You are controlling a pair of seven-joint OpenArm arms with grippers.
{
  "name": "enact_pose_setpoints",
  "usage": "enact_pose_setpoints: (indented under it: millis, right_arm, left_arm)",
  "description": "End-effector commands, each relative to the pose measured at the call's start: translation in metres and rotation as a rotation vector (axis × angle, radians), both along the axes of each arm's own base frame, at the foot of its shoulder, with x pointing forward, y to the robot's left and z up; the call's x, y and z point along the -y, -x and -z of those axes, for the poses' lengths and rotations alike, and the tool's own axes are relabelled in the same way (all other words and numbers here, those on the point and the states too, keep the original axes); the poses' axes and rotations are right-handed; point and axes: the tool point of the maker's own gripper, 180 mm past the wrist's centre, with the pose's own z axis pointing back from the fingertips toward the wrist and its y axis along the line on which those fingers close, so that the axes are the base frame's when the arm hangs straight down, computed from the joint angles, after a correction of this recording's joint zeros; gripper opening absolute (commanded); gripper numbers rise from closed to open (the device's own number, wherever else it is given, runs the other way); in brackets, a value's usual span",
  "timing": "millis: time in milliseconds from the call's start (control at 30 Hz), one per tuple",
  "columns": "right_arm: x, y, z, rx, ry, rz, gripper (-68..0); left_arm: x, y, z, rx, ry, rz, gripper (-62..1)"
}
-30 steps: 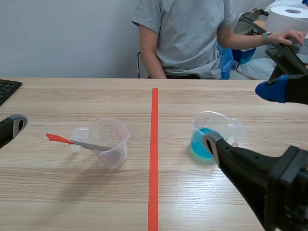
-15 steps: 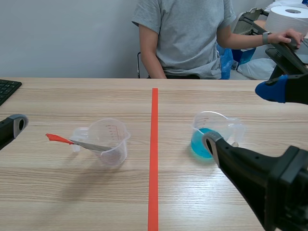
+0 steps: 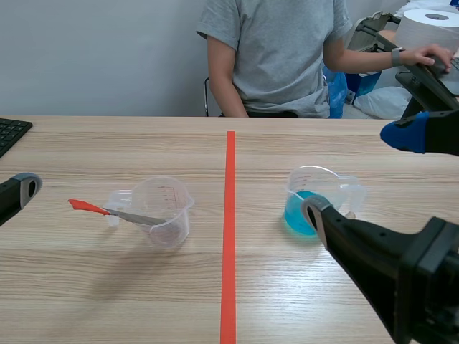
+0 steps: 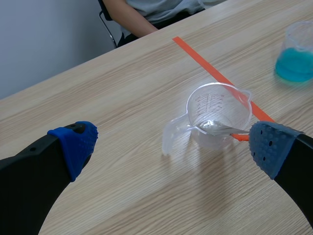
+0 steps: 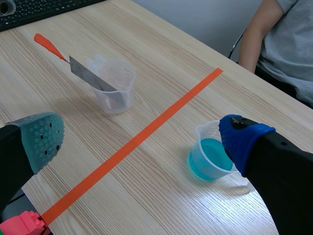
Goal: Do the redox reaction experiment.
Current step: 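Return to the home posture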
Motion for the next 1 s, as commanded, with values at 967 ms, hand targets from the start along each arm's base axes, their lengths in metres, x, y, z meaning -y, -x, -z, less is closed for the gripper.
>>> enact_pose_setpoints:
  millis: [967]
  right_arm:
    - [-0.0007, -0.003, -0.0074, 0.026, -0.022, 0.003, 0.4]
  left_arm:
    - [0.003, -0.0017, -0.0113, 0.046, 0.026, 0.008, 1.4]
